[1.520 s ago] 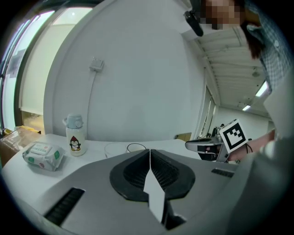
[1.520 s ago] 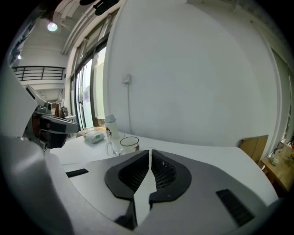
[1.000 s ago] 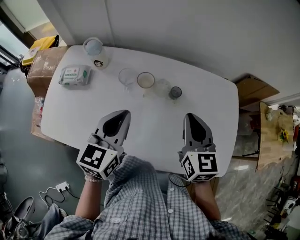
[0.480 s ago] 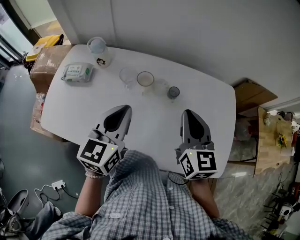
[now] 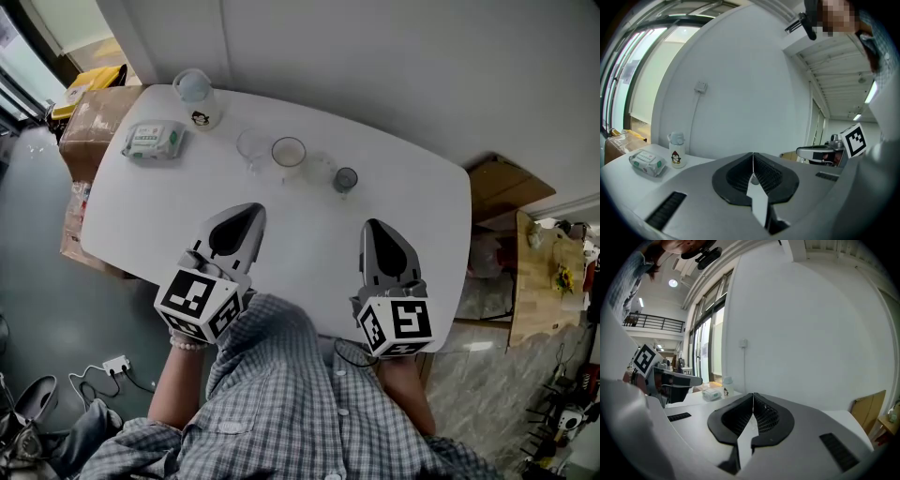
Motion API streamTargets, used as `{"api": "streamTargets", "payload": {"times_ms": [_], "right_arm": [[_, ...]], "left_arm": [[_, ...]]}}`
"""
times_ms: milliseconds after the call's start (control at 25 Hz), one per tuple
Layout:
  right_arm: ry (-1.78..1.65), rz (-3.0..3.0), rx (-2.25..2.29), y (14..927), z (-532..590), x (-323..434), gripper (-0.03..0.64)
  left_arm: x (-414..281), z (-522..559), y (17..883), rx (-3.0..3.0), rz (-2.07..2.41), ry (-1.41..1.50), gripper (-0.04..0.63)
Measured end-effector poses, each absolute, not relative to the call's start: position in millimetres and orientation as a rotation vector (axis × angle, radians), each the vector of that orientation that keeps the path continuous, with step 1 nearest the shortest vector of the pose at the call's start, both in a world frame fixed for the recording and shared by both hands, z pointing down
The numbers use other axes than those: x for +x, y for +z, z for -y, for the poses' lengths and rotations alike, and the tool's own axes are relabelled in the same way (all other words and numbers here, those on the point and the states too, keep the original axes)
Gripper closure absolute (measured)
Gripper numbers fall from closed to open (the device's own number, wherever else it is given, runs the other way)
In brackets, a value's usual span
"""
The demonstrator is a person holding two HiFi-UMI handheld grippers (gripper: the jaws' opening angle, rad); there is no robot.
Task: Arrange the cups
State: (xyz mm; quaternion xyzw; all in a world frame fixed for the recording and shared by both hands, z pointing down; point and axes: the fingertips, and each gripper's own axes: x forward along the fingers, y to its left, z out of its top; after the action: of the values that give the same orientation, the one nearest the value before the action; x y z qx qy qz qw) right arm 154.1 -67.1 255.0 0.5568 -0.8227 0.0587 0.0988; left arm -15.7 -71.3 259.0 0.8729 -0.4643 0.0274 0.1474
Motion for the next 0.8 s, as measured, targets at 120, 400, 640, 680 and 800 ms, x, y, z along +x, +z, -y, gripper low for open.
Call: {"api": "streamTargets", "payload": {"times_ms": [120,400,640,680,800], "right_arm": [[0.173,2.425,1.646,257.4,67.5,156.3,0.594],[0.131,2.439,1.595,256.3,66.3,150.2,0.594],[0.147,2.439,1.579,260.4,66.9,148.2,0.594],[0.149,2.439,1.577,261.3,67.5,148.0,0.594],[0.159,2.439,1.574,263.4,69.6,147.7,0.594]], "left_arm": [[-13.0,71.8,259.8,2.517,1.333,0.083,0.581],[-14.5,71.0,259.6,2.499,1.345,0.07,0.581],[-15.7,71.2,261.4,2.497,1.353,0.087,0.581],[-15.7,71.7,262.1,2.497,1.353,0.088,0.581],[-15.6,73.8,263.2,2.496,1.351,0.092,0.581]]}}
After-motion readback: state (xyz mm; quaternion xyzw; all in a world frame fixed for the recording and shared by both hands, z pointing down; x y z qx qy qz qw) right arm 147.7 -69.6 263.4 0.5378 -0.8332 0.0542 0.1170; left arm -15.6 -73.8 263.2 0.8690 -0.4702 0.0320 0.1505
